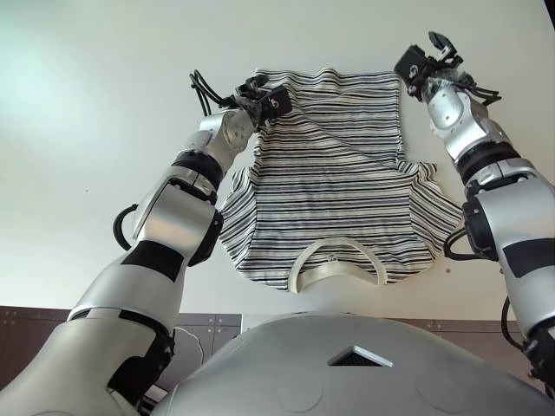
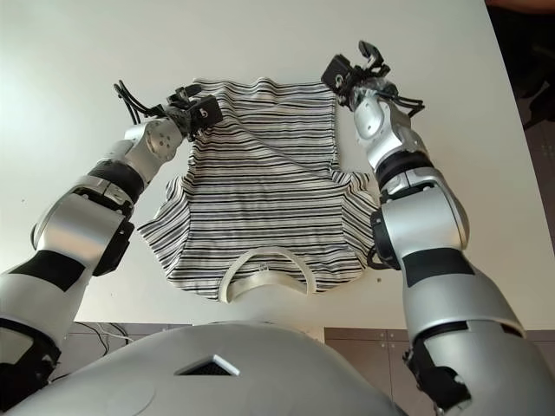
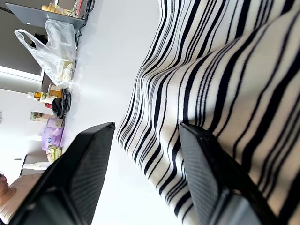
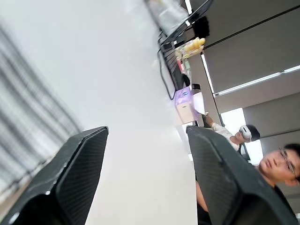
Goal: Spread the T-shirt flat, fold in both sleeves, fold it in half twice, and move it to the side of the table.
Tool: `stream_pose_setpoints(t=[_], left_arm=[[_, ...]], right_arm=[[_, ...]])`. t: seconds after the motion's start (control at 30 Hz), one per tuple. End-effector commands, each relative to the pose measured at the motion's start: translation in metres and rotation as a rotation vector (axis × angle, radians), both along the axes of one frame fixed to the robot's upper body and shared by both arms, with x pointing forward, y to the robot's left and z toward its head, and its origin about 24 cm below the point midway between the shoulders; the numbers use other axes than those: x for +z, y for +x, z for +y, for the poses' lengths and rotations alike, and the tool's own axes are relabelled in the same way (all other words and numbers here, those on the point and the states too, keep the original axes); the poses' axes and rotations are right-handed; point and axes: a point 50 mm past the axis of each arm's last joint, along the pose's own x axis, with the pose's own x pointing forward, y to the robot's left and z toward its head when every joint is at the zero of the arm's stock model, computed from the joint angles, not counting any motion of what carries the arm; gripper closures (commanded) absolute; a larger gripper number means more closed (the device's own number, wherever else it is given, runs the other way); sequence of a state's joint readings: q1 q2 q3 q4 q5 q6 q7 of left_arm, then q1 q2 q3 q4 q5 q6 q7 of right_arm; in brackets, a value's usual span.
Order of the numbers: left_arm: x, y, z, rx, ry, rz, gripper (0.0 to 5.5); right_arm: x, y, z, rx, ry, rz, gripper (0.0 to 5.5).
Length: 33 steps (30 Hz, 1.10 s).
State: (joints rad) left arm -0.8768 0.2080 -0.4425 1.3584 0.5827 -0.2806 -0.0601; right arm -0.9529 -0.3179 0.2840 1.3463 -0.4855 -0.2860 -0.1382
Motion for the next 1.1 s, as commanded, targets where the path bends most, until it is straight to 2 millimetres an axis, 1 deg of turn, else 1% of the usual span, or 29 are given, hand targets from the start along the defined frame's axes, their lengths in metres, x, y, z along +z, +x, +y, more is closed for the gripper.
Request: stream_pose_setpoints(t=[0.03, 0.1, 0.17, 0.23, 0.27, 0.33, 0.4, 0.47, 0.53, 0.6, 0.63, 0.7, 0.73, 0.8, 0.9, 1.0, 1.1], left_arm=[[-0.01, -0.004, 0.018, 0.099, 0.063, 0.018, 2.98], [-0.008, -0.002, 0.021, 0.134, 0.051, -0.003, 2.98], [-0.006, -0.001, 0.024, 0.164, 0.041, -0.024, 2.98], [-0.002, 0.002, 0.029, 0.19, 0.053, -0.042, 2.98], [0.0, 0.003, 0.032, 0.199, 0.061, -0.047, 2.98], [0.006, 0.007, 0.038, 0.207, 0.107, -0.072, 2.98], [0.014, 0.011, 0.041, 0.209, 0.093, -0.101, 2.98], [0.021, 0.014, 0.038, 0.205, 0.03, -0.126, 2.98], [0.027, 0.016, 0.029, 0.184, -0.045, -0.155, 2.98], [0.029, 0.017, 0.022, 0.159, -0.101, -0.183, 2.98], [0.031, 0.017, 0.02, 0.153, -0.123, -0.193, 2.98], [0.032, 0.017, 0.02, 0.15, -0.141, -0.212, 2.98], [0.033, 0.016, 0.022, 0.151, -0.144, -0.222, 2.98], [0.033, 0.016, 0.026, 0.154, -0.152, -0.241, 2.98], [0.031, 0.011, 0.029, 0.154, -0.208, -0.265, 2.98], [0.028, 0.004, 0.033, 0.168, -0.321, -0.305, 2.98], [0.023, -0.009, 0.036, 0.148, -0.466, -0.352, 2.98]], right_arm=[[0.032, 0.002, -0.033, -0.135, 0.218, -0.222, 2.45], [0.024, -0.01, -0.042, -0.077, 0.262, -0.271, 2.45], [0.003, -0.031, -0.032, 0.119, 0.199, -0.254, 2.45], [-0.018, -0.057, -0.021, 0.298, 0.16, -0.22, 2.45], [-0.022, -0.067, -0.017, 0.355, 0.149, -0.213, 2.45], [-0.024, -0.078, -0.008, 0.417, 0.141, -0.194, 2.45], [-0.025, -0.077, -0.001, 0.441, 0.127, -0.16, 2.45], [-0.028, -0.071, 0.004, 0.441, 0.087, -0.118, 2.45], [-0.028, -0.057, 0.012, 0.417, 0.063, -0.08, 2.45], [-0.021, -0.038, 0.021, 0.379, 0.04, -0.049, 2.45], [-0.017, -0.03, 0.024, 0.36, 0.023, -0.037, 2.45], [-0.011, -0.02, 0.026, 0.342, -0.009, -0.01, 2.45], [-0.01, -0.016, 0.026, 0.339, -0.03, 0.034, 2.45], [-0.015, -0.014, 0.021, 0.336, -0.094, 0.143, 2.45], [-0.034, -0.022, 0.011, 0.347, -0.176, 0.316, 2.45], [-0.046, -0.028, 0.008, 0.341, -0.191, 0.397, 2.45], [-0.056, -0.032, 0.006, 0.311, -0.207, 0.44, 2.45]])
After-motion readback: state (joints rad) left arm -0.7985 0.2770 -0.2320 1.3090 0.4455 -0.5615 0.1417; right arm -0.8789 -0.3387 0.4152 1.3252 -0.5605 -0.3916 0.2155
